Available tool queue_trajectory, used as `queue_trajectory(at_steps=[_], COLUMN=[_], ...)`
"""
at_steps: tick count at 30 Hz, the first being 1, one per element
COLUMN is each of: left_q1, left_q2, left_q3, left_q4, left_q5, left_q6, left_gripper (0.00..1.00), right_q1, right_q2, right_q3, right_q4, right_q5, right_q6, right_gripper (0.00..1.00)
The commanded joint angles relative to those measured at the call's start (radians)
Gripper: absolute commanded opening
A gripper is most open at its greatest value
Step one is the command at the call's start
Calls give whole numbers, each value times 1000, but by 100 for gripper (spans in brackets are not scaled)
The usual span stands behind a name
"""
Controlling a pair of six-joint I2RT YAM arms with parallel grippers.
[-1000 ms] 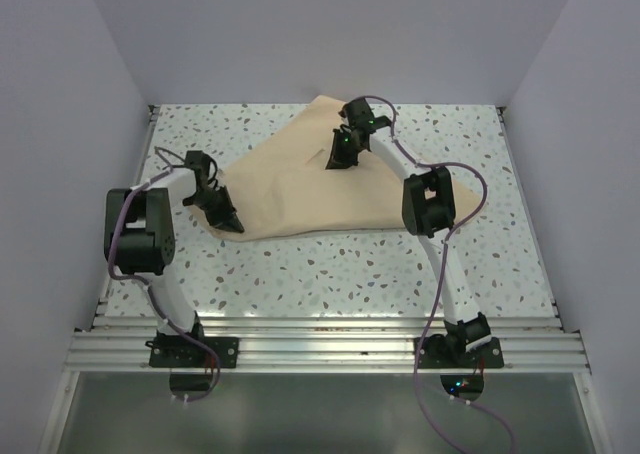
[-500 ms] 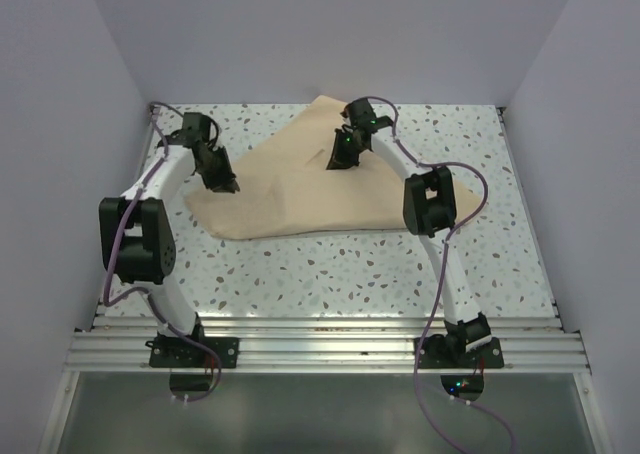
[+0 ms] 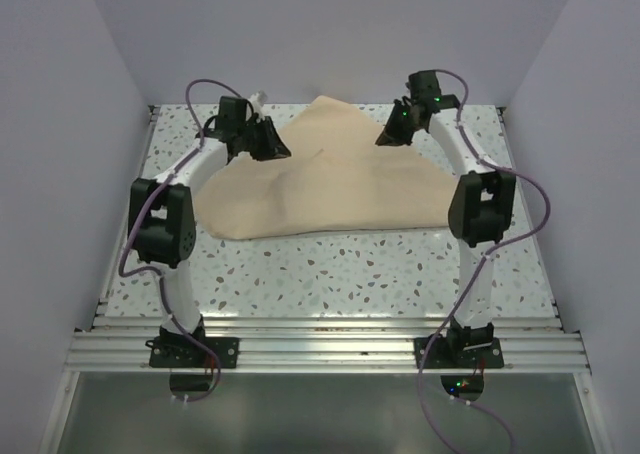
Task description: Prepare the surgical pack
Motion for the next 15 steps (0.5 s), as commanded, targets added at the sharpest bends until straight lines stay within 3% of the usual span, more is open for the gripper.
queue_trajectory(at_steps=[1,8,15], left_q1=[-15,-68,-115], left_q2=[117,407,493], left_q3=[112,364,420], left_q4=[194,223,232], left_q5=[92,123,128], left_q6=[-107,-206,-224], left_gripper=[18,8,7], right_q1=[-14,-28,-89], right_q2=[-194,-442,-560], right_q3=[-181,-576,-779], right_q4=[-53,-46,-38], right_q5=[21,-9,-6], right_q6=[-32,-109,-158], right_gripper=[11,8,4])
